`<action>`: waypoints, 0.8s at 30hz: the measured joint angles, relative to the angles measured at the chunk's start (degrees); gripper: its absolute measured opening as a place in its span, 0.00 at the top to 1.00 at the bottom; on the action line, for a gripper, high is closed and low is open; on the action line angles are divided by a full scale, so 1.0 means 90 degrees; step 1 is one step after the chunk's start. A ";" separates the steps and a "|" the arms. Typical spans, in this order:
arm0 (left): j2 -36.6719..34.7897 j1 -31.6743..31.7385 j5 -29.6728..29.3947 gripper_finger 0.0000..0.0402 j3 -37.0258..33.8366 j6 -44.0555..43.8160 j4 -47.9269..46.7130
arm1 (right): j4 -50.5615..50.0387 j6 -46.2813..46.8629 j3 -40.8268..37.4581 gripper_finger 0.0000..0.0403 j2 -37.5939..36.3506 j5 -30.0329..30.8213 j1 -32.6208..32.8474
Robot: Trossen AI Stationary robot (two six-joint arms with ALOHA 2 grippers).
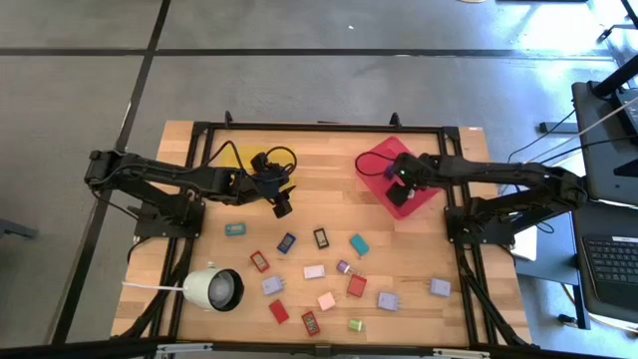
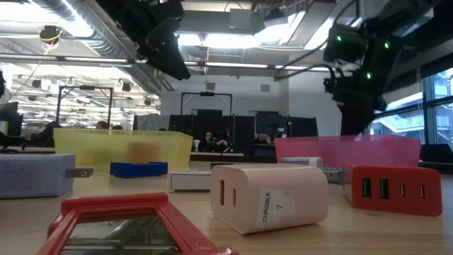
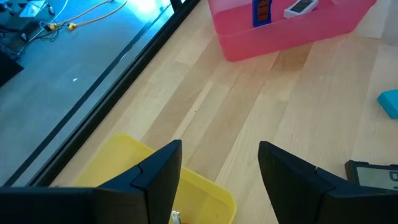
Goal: Pick & Place Office items
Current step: Put the right light purple charger adapter into the yellow bin
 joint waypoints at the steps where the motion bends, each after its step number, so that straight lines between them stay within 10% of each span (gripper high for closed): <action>1: 0.0000 0.0000 0.0000 0.48 0.0000 -0.0013 0.0000 | -0.0256 -0.0007 0.0177 0.31 0.0000 0.0000 0.0021; 12: 0.0000 0.0000 0.0001 0.48 0.0000 -0.0174 0.0001 | -0.1268 0.0533 0.0865 0.33 -0.0046 -0.1291 0.1137; 24: -0.0002 0.0000 0.0423 0.48 0.0000 -0.0183 0.0005 | -0.1132 0.1902 0.0865 0.37 -0.0041 -0.1197 0.3399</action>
